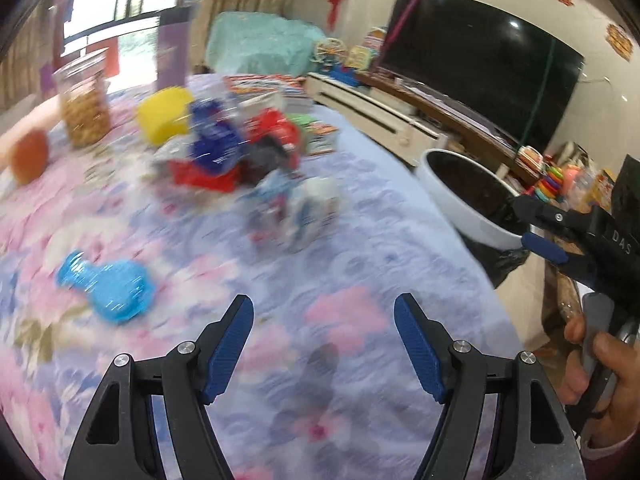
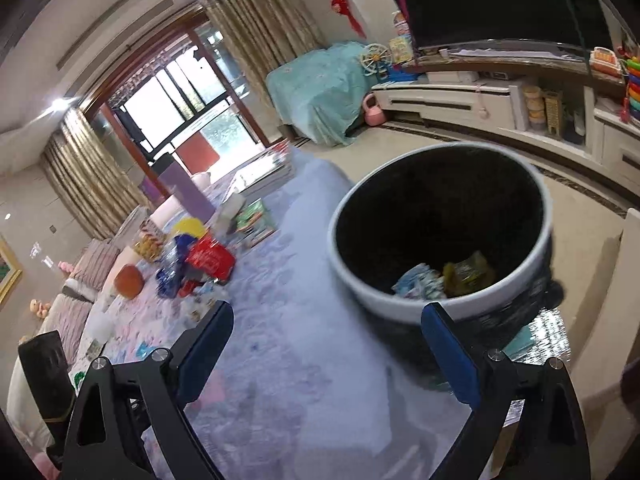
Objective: Collect trash
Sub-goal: 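Move both open tools back over the table, then grasp the blue plastic scoop with the left tool while the right tool grasps a crumpled wrapper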
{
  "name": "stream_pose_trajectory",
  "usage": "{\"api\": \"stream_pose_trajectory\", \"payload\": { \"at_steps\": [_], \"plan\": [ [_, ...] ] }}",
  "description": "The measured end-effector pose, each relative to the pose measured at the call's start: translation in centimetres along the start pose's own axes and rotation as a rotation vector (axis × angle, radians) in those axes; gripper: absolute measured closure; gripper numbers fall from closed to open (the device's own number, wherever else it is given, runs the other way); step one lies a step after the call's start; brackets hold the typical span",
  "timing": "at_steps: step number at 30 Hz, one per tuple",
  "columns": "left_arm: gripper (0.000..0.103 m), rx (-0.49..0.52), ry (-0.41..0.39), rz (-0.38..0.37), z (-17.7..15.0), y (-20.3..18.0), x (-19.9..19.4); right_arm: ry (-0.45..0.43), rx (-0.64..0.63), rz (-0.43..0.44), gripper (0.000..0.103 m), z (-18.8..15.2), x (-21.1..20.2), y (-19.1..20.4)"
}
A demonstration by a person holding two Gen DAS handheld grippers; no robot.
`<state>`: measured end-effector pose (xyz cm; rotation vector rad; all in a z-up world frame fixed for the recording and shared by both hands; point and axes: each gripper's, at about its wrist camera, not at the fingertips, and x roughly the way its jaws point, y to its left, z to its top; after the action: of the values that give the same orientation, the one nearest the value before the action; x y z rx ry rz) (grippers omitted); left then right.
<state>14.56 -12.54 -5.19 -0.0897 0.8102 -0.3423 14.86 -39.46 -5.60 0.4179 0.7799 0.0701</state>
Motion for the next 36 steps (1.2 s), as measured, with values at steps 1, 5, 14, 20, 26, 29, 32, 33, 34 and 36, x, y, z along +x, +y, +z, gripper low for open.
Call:
{"api": "stream_pose_trajectory", "payload": {
  "at_steps": [1,5,14,20,26,29,32,33,34,36],
  "plan": [
    [0.03,-0.009,0.0,0.005,-0.1,0.3,-0.3,0.008,-0.005,0.008,0.007,-0.3,0.3,0.5],
    [0.03,-0.056,-0.015,0.039,-1.2,2.0,-2.7,0.036,-0.031,0.035,0.007,-1.4,1.3,2.5],
    [0.03,-0.145,-0.028,0.111,-2.8,4.5,-5.8,0.094,-0.096,0.084,0.007,-3.2,3.4,6.7],
    [0.03,-0.19,-0.031,0.148,-2.8,6.4,-6.3,0.119,-0.122,0.111,0.007,-3.9,4.6,8.6],
    [0.028,-0.208,-0.019,0.161,-1.8,7.3,-5.2,0.147,-0.128,0.135,0.007,-4.6,5.9,9.7],
    [0.025,-0.204,-0.013,0.178,-1.2,7.8,-4.6,0.155,-0.132,0.142,0.007,-4.6,6.4,10.2],
    [0.025,-0.207,0.007,0.178,-0.3,8.4,-3.4,0.16,-0.133,0.149,0.007,-4.4,7.1,10.5],
    [0.025,-0.212,0.01,0.176,0.0,8.6,-3.0,0.163,-0.132,0.151,0.007,-4.3,7.4,10.6],
    [0.025,-0.217,0.01,0.174,0.3,8.8,-2.8,0.165,-0.133,0.154,0.007,-4.1,7.7,10.8],
    [0.025,-0.22,0.004,0.177,0.8,8.9,-2.4,0.168,-0.138,0.157,0.007,-3.9,8.3,11.0]
  ]
}}
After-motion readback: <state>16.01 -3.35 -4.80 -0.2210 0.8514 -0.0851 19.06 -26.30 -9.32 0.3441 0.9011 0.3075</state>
